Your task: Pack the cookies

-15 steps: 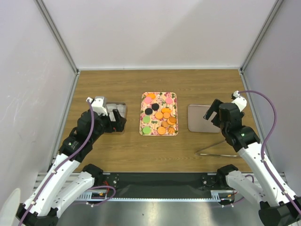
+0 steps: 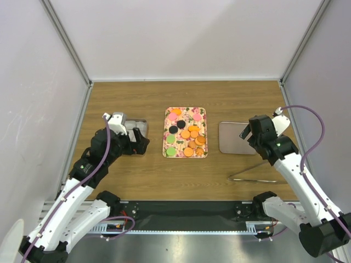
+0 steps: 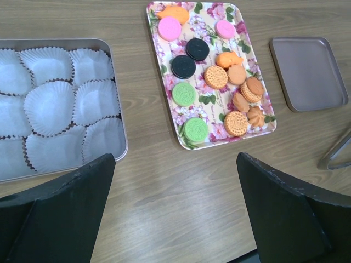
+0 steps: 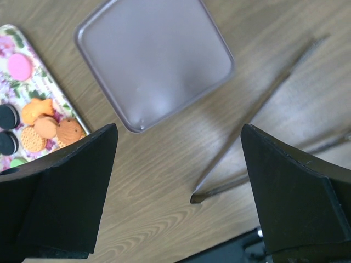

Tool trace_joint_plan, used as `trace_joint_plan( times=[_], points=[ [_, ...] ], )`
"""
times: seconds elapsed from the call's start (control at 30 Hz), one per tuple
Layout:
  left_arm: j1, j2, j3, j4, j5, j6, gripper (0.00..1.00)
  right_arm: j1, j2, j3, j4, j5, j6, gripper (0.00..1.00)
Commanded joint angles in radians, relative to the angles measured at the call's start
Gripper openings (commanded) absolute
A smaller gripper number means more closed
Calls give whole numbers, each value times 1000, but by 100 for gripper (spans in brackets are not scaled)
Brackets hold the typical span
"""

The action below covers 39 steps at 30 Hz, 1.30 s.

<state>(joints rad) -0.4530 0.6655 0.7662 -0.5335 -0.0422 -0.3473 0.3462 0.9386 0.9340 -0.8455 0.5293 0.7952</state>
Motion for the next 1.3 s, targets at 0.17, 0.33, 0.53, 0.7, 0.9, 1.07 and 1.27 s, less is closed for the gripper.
trace_joint_plan(
  times=[0.17, 0.33, 0.53, 0.7, 0.9, 1.07, 1.27],
  points=[
    [7, -18, -7, 43, 84, 5, 100, -12, 80, 137, -345, 77, 390, 96],
    [7, -40, -8, 43, 91, 5, 100, -18, 59, 86, -460, 55, 556, 89],
    [7, -46, -5, 50, 102, 5, 100, -24, 23, -61, -293, -8, 544, 75],
    [7, -46, -4, 52, 102, 5, 100, -56, 94, -106, -245, -11, 545, 73],
    [7, -34, -4, 52, 102, 2, 100, -96, 150, -181, -164, -37, 559, 66],
    [7, -30, -5, 50, 100, 2, 100, -162, 190, -238, -57, -71, 510, 60],
    [7, -20, -5, 50, 100, 2, 100, -236, 236, -267, 20, -86, 446, 56]
  ],
)
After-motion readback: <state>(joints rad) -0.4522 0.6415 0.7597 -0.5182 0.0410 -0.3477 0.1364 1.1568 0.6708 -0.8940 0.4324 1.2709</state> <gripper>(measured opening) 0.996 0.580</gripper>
